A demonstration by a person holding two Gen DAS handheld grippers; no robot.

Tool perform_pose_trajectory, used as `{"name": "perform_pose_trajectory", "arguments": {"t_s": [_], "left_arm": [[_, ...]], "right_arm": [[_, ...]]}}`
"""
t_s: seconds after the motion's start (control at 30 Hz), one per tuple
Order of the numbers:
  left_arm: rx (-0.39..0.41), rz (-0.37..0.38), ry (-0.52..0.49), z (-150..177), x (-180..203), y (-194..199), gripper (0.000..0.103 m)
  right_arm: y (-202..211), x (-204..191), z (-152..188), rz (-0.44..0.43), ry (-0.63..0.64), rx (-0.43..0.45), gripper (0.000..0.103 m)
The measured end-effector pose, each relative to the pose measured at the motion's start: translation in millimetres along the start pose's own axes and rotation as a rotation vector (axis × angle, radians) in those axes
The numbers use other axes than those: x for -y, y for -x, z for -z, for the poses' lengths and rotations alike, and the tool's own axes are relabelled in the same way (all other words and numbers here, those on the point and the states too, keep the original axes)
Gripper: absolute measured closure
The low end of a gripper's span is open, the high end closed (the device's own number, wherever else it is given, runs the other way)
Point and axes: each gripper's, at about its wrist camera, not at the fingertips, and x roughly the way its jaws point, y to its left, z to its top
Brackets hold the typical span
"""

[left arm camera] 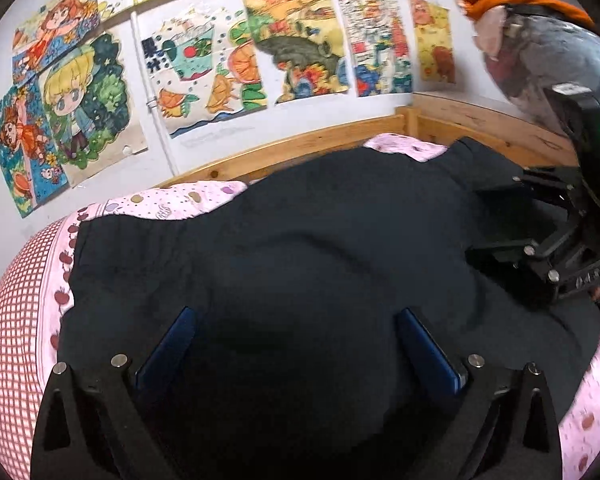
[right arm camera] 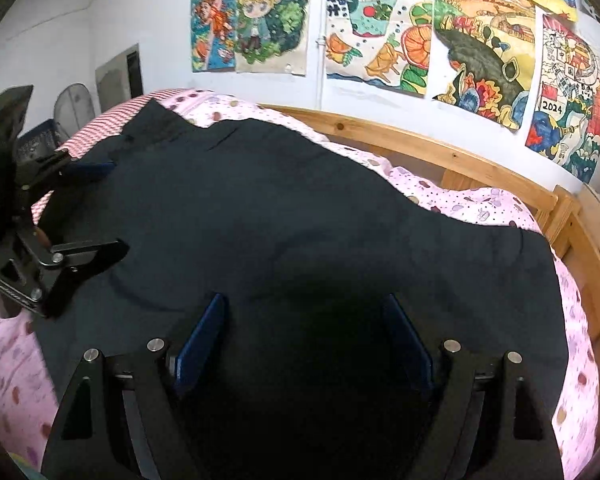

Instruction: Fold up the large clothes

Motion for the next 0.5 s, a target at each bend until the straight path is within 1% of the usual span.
{"name": "perform_pose_trajectory", "arguments": {"t_s": [0.2, 0.3, 0.37, 0.47, 0.5], "left_arm": [[-0.043, -0.023, 0.090, -19, -24, -34, 0.000], [-0.058, -0.038, 0.113, -23, -33, -49, 0.000], [-0.074, -0.034, 0.126, -23, -37, -58, 0.000], [-0.135, -0.009, 0.145, -27, -42, -78, 0.000], [-0.144, -0.004, 0.151, -28, -44, -83, 0.000]], "right_arm": [[-25, 18, -12, 0.030, -0.054, -0.011, 0.025], [-37, 29, -19, 0.051, -0.070, -0.017, 0.025], [-46, 37, -22, 0.051, -0.089, -0.022, 0.025], [-61, 48, -25, 0.032, -0.127, -0.045, 0.025], [-65, 50, -26, 0.028, -0.134, -0.055, 0.025]]}}
